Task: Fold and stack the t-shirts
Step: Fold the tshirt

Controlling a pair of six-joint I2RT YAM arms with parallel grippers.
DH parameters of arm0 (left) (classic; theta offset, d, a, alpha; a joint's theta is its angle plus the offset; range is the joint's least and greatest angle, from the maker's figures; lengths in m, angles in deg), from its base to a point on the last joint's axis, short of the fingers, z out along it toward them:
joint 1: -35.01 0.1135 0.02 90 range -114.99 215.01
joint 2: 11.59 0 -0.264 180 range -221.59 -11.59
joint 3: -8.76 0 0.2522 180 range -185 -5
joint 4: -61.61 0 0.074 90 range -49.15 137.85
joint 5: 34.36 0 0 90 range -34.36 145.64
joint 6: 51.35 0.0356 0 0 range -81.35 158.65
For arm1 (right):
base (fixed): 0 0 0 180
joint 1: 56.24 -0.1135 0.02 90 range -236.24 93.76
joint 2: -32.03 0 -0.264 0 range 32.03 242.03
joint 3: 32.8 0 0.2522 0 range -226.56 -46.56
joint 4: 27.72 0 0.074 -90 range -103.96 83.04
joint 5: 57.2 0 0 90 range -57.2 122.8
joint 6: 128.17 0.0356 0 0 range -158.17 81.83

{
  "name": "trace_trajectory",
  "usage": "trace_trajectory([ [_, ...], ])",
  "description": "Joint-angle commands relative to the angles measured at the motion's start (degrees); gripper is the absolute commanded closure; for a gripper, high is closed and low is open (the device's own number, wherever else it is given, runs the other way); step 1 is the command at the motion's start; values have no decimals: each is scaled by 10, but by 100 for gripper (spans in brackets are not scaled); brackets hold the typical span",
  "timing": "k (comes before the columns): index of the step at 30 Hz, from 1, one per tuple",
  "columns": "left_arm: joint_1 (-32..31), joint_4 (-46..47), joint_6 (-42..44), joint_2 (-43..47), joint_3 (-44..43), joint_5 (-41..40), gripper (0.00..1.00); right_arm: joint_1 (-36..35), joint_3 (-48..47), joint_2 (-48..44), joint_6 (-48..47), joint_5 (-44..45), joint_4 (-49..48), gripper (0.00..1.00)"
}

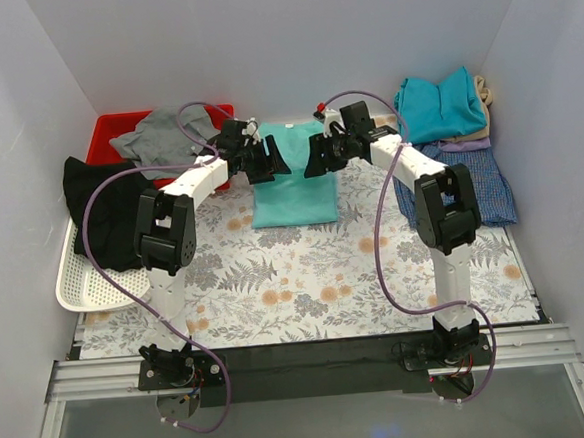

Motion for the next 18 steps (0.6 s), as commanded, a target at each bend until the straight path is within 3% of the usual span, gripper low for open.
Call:
trace_trajectory([
  [1,-1,17,10,21,6,45,39,5,-11,18,5,-13,-24,40],
  [18,3,67,70,-49,-24,-29,40,17,-68,126,-12,50,-30,40],
])
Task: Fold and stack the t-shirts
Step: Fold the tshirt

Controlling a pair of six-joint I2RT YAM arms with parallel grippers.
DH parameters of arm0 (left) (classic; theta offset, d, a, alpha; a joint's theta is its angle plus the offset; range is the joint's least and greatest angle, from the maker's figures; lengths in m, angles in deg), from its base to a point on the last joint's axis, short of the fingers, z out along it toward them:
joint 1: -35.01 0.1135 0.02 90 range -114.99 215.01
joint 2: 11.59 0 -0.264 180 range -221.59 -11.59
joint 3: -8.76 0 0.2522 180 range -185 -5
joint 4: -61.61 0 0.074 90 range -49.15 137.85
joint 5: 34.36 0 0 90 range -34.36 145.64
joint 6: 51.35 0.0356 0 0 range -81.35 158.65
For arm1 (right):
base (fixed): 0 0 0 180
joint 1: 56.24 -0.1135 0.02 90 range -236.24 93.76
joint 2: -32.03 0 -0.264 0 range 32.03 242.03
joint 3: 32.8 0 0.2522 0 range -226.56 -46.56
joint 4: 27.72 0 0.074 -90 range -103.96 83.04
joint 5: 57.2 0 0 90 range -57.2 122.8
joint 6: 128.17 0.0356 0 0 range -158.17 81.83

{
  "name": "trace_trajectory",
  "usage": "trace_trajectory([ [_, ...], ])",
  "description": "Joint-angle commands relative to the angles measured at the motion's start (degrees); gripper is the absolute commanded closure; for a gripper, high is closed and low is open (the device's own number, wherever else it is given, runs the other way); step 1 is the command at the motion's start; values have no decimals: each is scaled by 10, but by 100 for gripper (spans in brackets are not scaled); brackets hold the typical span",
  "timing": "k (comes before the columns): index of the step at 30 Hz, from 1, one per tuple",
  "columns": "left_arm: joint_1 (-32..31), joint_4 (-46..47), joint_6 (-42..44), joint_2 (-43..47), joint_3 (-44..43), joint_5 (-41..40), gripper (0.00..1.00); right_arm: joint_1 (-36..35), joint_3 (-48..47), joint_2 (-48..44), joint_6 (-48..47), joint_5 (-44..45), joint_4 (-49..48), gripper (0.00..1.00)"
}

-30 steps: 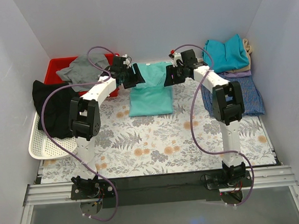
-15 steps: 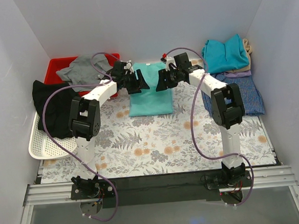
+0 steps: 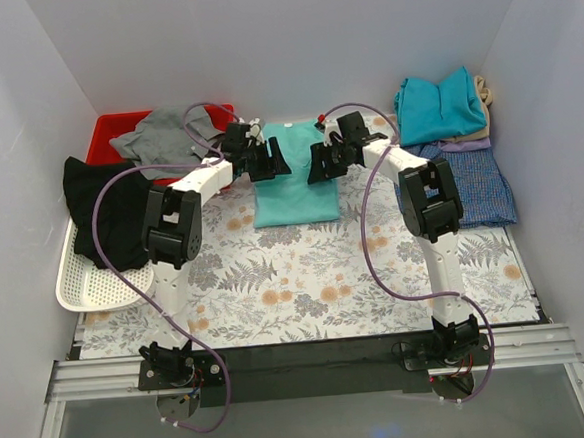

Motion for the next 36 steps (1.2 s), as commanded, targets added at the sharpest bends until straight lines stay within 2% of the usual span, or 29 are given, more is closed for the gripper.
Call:
trace_trajectory([
  [1,4,22,35,-6,-12,-39,40,7,-17,10,-14,22,-14,40],
  [8,11,88,69,-22,0,-103,40,12,-1,16,-21,16,-19,40],
  [11,15,150,71,-12,16,-126,40,12,-1,19,-22,10,-20,40],
  [16,18,237,79,12,8,-134,39,12,4,15,-27,3,-22,40],
  [21,18,245,72,61,22,-114,39,12,24,-9,-29,-15,-39,40],
  [24,18,214,53,128,73,-87,40,12,48,-55,-28,-18,-68,39],
  [30,16,179,30,270,226,-91,39,15,71,-138,-31,26,-76,35],
  [36,16,137,1,317,333,-70,37,24,168,-193,-14,41,-76,34],
])
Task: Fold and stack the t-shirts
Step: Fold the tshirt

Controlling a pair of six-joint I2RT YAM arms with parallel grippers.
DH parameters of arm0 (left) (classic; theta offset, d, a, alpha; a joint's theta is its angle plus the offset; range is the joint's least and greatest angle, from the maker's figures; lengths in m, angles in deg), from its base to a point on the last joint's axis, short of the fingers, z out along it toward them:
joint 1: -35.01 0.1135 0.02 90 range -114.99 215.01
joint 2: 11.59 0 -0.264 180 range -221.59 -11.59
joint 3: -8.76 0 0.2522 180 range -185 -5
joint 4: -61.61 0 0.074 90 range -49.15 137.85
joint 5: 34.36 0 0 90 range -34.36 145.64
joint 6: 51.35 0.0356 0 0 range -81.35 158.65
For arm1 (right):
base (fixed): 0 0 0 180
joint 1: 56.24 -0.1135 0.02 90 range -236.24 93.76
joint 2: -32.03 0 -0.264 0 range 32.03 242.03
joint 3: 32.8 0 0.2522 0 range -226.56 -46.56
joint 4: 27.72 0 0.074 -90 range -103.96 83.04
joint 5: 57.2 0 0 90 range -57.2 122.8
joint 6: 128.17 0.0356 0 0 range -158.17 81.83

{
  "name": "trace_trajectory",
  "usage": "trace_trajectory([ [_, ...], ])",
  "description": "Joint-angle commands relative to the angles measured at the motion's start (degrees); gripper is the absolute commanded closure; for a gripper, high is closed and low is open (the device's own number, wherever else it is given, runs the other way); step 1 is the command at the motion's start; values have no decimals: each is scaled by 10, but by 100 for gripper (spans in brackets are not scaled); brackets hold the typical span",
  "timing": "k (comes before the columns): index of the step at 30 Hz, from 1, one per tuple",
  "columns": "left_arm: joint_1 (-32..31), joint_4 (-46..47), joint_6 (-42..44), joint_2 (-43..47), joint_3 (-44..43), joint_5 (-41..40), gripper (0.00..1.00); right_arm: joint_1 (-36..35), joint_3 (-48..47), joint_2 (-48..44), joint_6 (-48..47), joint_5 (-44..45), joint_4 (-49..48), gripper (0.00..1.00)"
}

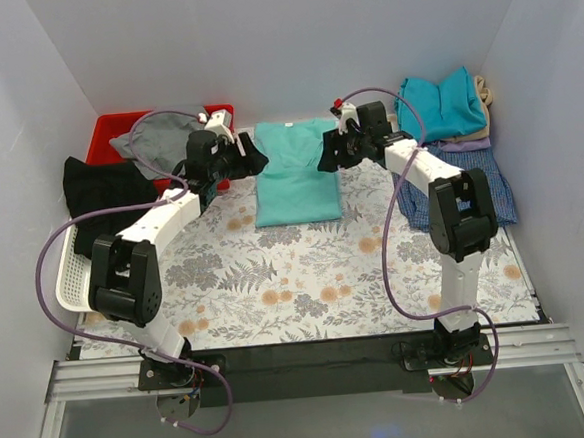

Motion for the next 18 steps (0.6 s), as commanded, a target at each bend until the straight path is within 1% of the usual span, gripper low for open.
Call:
trace_trajectory([
  [1,-1,-54,-20,4,50,26,37,9,68,-34,6,15,-8,34],
  [2,-1,-56,-36,4,56,18,37,12,82,-44,9,10,-8,34],
  [4,0,-63,-41,-6,66,20,37,13,105,-55,17,4,-14,34],
  [6,0,-76,-43,-17,64,14,29,15,137,-58,25,-11,-23,35],
  [10,3,-71,-49,-39,74,20,24,19,172,-61,38,-26,-39,35],
  [13,7,-53,-61,-51,87,31,23,23,189,-58,48,-39,-46,35],
  [18,17,-36,-80,-81,111,76,22,31,203,-48,69,-53,-55,35],
])
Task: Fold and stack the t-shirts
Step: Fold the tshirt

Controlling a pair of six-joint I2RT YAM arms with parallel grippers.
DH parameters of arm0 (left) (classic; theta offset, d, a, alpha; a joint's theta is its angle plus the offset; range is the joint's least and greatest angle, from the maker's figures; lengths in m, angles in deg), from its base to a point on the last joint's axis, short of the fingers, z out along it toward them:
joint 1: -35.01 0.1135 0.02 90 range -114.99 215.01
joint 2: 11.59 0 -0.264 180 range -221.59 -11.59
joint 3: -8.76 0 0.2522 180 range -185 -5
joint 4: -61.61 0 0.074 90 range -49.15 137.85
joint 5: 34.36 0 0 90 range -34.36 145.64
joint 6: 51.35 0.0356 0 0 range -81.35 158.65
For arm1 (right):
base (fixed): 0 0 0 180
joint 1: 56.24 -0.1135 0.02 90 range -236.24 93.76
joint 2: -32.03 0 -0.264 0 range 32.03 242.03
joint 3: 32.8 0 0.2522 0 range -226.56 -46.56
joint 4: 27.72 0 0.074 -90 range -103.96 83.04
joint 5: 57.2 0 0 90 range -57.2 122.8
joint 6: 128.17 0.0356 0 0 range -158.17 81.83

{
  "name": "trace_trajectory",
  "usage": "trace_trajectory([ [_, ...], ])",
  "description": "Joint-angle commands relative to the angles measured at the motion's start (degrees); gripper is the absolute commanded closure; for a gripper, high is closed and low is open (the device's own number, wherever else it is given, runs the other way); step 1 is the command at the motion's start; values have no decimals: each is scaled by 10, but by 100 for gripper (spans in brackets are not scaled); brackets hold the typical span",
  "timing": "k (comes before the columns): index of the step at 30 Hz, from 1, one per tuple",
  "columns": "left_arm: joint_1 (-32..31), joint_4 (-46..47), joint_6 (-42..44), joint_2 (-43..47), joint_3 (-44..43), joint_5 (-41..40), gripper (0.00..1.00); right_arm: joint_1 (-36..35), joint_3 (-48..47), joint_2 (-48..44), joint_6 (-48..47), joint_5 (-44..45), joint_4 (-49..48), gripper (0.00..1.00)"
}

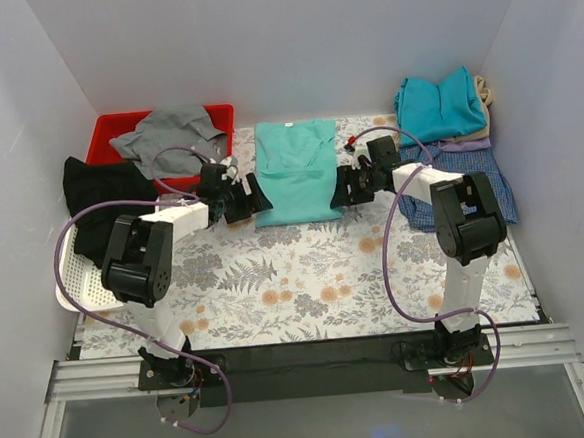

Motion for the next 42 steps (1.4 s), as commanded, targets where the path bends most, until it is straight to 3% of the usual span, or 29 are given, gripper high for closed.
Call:
trace_trajectory([
  [1,10,18,-21,-23,14,55,22,9,8,-1,24,-30,-33,35],
  [10,17,62,-47,-94,20,139,22,10,17,44,79,-67,-63,36],
  [19,17,98,-81,-88,88,162,41,-5,81,46,121,-77,-86,39],
  [22,17,101,-93,-78,113,157,51,-5,119,29,123,-65,-107,49],
  [23,17,104,-95,-74,125,157,59,-5,127,26,127,-62,-109,63],
  [24,16,105,-96,-66,133,157,66,-5,135,21,127,-67,-116,70],
  [25,15,106,-98,-59,141,155,72,-6,157,8,128,-71,-121,84],
  [26,14,105,-98,-52,159,152,84,-7,170,-1,129,-74,-126,89],
  [29,4,98,-106,-16,186,148,100,-14,221,-43,129,-72,-132,94],
  [38,-94,7,-150,150,281,95,100,-74,387,-248,164,-22,-112,94],
  [42,-141,-63,-191,276,324,68,100,-125,473,-373,225,33,-77,94],
])
